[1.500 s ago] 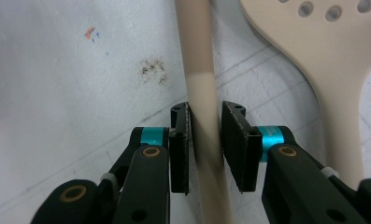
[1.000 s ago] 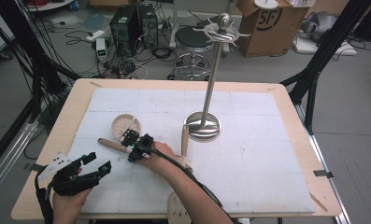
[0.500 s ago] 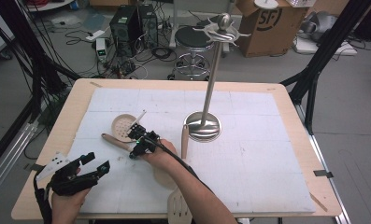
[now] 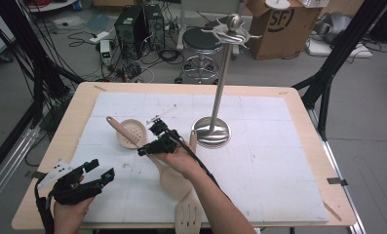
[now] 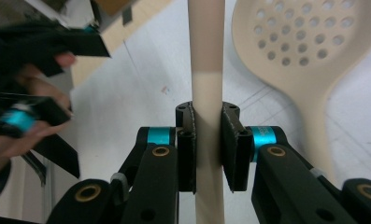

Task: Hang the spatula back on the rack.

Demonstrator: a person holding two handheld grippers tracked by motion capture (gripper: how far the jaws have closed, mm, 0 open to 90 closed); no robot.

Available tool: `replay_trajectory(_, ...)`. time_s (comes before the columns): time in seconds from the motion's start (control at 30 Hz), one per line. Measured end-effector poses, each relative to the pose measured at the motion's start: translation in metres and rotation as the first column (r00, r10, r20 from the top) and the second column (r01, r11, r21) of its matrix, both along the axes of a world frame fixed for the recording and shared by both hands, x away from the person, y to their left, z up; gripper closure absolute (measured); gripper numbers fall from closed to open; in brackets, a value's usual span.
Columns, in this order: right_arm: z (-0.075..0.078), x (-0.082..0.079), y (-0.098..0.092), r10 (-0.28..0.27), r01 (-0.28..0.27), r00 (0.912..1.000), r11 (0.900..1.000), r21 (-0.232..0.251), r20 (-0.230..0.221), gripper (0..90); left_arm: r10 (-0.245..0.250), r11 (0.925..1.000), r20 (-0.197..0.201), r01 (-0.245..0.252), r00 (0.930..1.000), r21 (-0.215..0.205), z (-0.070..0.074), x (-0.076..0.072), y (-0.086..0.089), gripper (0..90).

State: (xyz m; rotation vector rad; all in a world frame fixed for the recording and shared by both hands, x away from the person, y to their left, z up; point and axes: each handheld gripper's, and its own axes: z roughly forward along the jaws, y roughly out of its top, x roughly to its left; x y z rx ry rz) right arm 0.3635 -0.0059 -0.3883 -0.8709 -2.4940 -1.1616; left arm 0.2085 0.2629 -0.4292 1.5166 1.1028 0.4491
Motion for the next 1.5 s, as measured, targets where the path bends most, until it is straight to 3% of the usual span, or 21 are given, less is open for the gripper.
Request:
replay_trajectory(0.13, 0.01, -0.002, -0.022, -0.035, 0.034, 0.9991, 0.998, 0.053, 0.024, 78.4, -0.003, 1.0, 0.002, 0.003, 1.0, 0.002, 0.0, 0.0, -0.001, 23.2)
replay_trajectory(0.33, 0.026, -0.01, -0.059, -0.109, 0.099, 0.9913, 0.986, 0.131, 0.074, 78.4, -0.005, 1.0, 0.003, 0.005, 1.0, 0.004, 0.0, 0.0, -0.002, 23.2)
replay_trajectory(0.4, 0.028, -0.014, -0.08, -0.165, 0.143, 0.9796, 0.973, 0.18, 0.114, 78.4, -0.008, 0.9999, -0.002, 0.008, 1.0, 0.008, -0.001, 0.0, -0.003, 23.2)
replay_trajectory(0.43, 0.028, -0.014, -0.08, -0.165, 0.143, 0.9796, 0.973, 0.18, 0.114, 78.4, -0.011, 0.9999, -0.002, 0.011, 0.9999, 0.01, -0.001, 0.001, -0.004, 23.2)
replay_trajectory(0.73, 0.038, -0.028, -0.128, -0.281, 0.227, 0.9453, 0.931, 0.284, 0.166, 78.4, -0.019, 0.9996, -0.007, 0.019, 0.9998, 0.02, -0.002, 0.002, -0.006, 23.2)
replay_trajectory(0.8, 0.041, -0.03, -0.137, -0.311, 0.245, 0.9337, 0.917, 0.316, 0.178, 78.4, -0.017, 0.9997, -0.007, 0.018, 0.9998, 0.019, -0.002, 0.002, -0.006, 23.2)
replay_trajectory(0.83, 0.044, -0.032, -0.145, -0.336, 0.255, 0.9239, 0.897, 0.362, 0.183, 78.4, -0.018, 0.9997, -0.007, 0.018, 0.9998, 0.02, -0.002, 0.002, -0.006, 23.2)
replay_trajectory(0.87, 0.044, -0.032, -0.145, -0.336, 0.255, 0.9239, 0.897, 0.362, 0.183, 78.4, -0.016, 0.9997, -0.008, 0.016, 0.9998, 0.02, -0.002, 0.002, -0.006, 23.2)
replay_trajectory(0.9, 0.045, -0.034, -0.148, -0.345, 0.256, 0.9192, 0.89, 0.377, 0.19, 78.4, -0.015, 0.9998, -0.007, 0.015, 0.9999, 0.016, -0.002, 0.002, -0.007, 23.2)
replay_trajectory(1.0, 0.047, -0.037, -0.153, -0.376, 0.266, 0.9006, 0.873, 0.41, 0.218, 78.4, -0.015, 0.9998, -0.01, 0.015, 0.9998, 0.016, -0.002, 0.002, -0.007, 23.2)
replay_trajectory(1.2, 0.05, -0.046, -0.162, -0.433, 0.276, 0.8683, 0.827, 0.489, 0.242, 78.4, -0.011, 0.9999, -0.009, 0.011, 0.9999, 0.013, -0.002, 0.002, -0.006, 23.2)
replay_trajectory(1.33, 0.053, -0.052, -0.168, -0.46, 0.287, 0.8501, 0.814, 0.505, 0.257, 78.4, -0.017, 0.9996, -0.007, 0.017, 0.9998, 0.021, -0.002, 0.002, -0.007, 23.2)
replay_trajectory(1.43, 0.054, -0.055, -0.175, -0.493, 0.306, 0.8296, 0.794, 0.526, 0.262, 78.4, -0.016, 0.9997, -0.007, 0.016, 0.9999, 0.017, -0.002, 0.002, -0.007, 23.2)
replay_trajectory(1.5, 0.054, -0.057, -0.182, -0.516, 0.32, 0.8184, 0.775, 0.545, 0.254, 78.4, -0.016, 0.9997, -0.008, 0.016, 0.9998, 0.017, -0.002, 0.002, -0.007, 23.3)
